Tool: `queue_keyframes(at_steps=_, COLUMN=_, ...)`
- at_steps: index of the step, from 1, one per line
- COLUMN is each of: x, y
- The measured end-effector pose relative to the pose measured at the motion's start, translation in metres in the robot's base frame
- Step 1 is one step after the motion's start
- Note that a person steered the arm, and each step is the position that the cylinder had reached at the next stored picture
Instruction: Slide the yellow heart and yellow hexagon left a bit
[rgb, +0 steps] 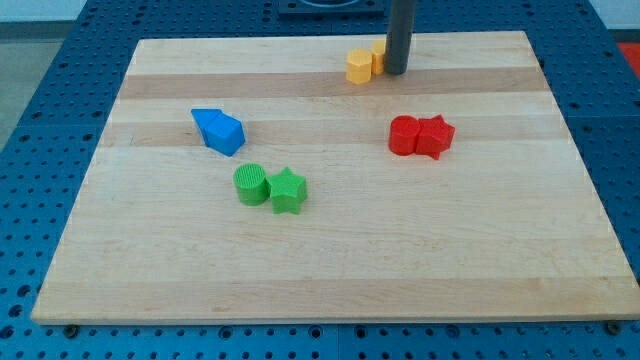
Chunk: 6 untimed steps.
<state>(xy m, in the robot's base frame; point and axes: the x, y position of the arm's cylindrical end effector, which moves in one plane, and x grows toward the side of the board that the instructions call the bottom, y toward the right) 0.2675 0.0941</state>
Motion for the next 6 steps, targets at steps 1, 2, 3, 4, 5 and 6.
queue_keyframes(at_steps=1, x=-0.009, y=0.02)
queue_keyframes(at_steps=2, x=-0.019, y=0.026)
queue_keyframes(at_steps=3, x=-0.019, y=-0.007)
queue_keyframes(at_steps=4, x=-0.019, y=-0.044)
queue_keyframes(at_steps=5, x=-0.019, y=-0.066)
queue_keyframes(at_steps=6, x=-0.022, y=-0.056)
